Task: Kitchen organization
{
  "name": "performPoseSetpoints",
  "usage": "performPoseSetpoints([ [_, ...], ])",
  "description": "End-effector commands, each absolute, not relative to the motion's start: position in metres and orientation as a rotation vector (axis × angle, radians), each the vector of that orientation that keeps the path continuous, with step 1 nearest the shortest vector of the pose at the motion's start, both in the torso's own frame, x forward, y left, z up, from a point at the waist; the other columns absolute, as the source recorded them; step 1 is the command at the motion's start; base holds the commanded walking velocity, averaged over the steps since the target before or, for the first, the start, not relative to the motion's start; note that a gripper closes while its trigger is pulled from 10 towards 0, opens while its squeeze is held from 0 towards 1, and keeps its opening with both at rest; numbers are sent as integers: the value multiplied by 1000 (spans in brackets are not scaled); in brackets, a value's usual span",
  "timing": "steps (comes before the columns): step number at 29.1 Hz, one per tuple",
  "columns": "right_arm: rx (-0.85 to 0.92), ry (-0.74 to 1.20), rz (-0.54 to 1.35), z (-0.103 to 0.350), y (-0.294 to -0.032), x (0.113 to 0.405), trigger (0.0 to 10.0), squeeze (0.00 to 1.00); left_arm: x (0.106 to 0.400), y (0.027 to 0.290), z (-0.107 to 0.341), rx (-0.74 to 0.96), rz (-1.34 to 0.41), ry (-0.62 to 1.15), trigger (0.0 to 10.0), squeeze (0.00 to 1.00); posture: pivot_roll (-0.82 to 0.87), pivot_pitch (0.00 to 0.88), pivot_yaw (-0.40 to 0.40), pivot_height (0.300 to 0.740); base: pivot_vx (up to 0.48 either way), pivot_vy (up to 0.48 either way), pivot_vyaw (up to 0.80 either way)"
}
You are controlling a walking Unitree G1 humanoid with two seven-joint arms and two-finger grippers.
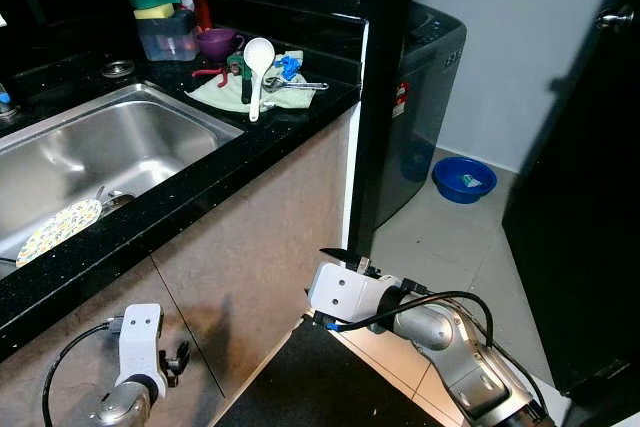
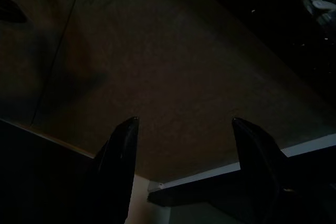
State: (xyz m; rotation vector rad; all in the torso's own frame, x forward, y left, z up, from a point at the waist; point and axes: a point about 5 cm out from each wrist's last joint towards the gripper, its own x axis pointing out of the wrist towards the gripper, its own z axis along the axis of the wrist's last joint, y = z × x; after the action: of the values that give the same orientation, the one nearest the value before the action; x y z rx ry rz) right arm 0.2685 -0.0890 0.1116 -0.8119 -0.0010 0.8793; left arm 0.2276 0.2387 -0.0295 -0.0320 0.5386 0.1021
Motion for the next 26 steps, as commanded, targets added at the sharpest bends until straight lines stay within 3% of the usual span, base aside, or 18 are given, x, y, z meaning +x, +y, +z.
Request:
performPoseSetpoints([
  [1, -794, 8, 881, 112, -90, 270, 10000, 0, 226, 238, -31, -25, 100, 541, 10000, 0, -41, 0, 25, 740, 0, 0, 0],
  [26, -788, 12, 883, 112, -90, 271, 10000, 0, 227, 238, -28, -19, 105, 529, 10000, 0, -42, 0, 28, 740, 0, 0, 0],
])
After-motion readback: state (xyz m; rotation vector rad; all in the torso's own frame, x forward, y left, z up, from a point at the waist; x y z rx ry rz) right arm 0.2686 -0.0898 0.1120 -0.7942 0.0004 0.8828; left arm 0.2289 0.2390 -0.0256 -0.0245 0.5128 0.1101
